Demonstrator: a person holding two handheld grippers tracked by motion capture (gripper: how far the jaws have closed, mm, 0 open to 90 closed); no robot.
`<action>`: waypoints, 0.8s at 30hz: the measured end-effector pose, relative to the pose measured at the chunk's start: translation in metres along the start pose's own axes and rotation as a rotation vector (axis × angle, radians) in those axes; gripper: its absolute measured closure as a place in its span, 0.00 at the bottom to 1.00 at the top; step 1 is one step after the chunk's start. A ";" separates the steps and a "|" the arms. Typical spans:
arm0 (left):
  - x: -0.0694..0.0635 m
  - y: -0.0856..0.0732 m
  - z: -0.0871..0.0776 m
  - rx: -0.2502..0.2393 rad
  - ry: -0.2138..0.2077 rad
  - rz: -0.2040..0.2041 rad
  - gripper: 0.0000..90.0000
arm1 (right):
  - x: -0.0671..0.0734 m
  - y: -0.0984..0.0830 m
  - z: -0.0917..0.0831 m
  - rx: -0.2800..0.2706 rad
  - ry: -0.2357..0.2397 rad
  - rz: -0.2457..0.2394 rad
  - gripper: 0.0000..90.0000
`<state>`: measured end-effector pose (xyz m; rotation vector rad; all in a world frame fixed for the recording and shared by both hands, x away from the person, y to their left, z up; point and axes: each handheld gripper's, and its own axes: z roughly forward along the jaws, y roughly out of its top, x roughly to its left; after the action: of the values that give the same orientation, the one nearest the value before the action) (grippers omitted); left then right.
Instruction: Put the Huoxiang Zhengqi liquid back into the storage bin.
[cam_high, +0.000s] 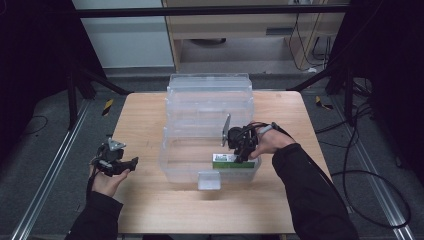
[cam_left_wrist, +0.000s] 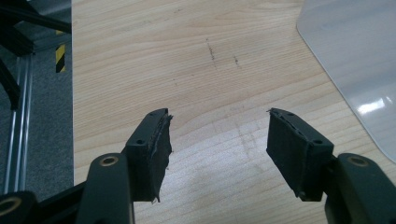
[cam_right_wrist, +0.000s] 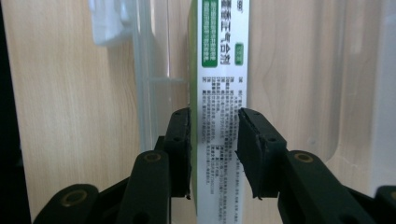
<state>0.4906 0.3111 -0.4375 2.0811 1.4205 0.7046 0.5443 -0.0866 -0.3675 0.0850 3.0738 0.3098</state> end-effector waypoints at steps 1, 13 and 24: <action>0.000 0.000 0.000 0.000 0.000 0.000 0.43 | 0.000 -0.001 -0.003 -0.015 -0.004 0.002 0.73; 0.000 0.000 0.000 0.002 0.001 0.001 0.43 | 0.002 -0.007 -0.027 -0.105 -0.077 0.060 0.73; -0.001 0.000 0.000 0.001 0.001 0.001 0.43 | 0.015 -0.007 -0.044 -0.197 -0.115 0.124 0.69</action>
<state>0.4904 0.3104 -0.4373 2.0829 1.4207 0.7059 0.5267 -0.1013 -0.3267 0.2752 2.9118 0.5896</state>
